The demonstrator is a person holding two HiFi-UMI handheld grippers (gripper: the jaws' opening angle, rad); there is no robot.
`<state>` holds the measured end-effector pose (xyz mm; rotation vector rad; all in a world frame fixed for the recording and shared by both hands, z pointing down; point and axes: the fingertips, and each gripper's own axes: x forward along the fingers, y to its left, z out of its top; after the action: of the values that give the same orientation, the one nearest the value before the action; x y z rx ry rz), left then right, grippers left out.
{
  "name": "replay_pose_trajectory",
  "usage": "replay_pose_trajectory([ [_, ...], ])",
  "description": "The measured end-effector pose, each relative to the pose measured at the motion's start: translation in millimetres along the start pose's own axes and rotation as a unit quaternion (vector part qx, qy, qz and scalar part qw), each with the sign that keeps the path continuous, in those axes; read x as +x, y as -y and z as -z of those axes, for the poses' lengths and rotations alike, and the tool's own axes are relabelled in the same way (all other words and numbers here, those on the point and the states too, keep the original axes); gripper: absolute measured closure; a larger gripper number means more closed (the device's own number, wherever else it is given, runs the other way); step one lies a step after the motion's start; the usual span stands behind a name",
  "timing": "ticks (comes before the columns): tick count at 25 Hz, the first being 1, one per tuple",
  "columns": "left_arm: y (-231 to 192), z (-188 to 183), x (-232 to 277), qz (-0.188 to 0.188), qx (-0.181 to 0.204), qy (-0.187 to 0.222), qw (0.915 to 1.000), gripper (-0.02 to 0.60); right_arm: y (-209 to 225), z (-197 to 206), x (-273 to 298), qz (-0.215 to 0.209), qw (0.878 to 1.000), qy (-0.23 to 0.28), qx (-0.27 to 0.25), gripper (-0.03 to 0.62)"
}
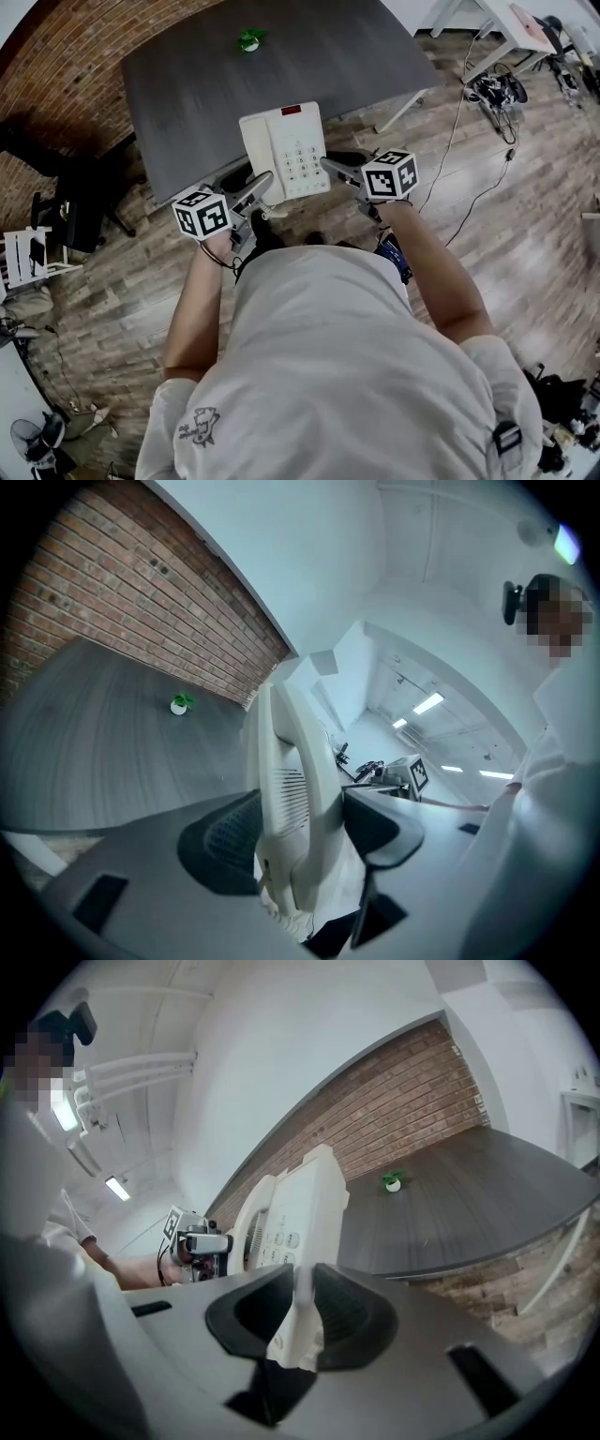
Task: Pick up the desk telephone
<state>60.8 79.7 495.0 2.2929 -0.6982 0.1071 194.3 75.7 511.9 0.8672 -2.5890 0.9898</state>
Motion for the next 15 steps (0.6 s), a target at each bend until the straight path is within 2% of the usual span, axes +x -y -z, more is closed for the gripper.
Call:
replay_pose_trajectory([
  [7, 23, 16, -19, -0.009, -0.004, 0.007, 0.9999, 0.295, -23, 15, -15, -0.006, 1.000, 0.000, 0.000, 0.516],
  [15, 31, 13, -24, -0.016, -0.011, 0.015, 0.9997, 0.295, -30, 11, -19, -0.009, 1.000, 0.014, 0.002, 0.516],
])
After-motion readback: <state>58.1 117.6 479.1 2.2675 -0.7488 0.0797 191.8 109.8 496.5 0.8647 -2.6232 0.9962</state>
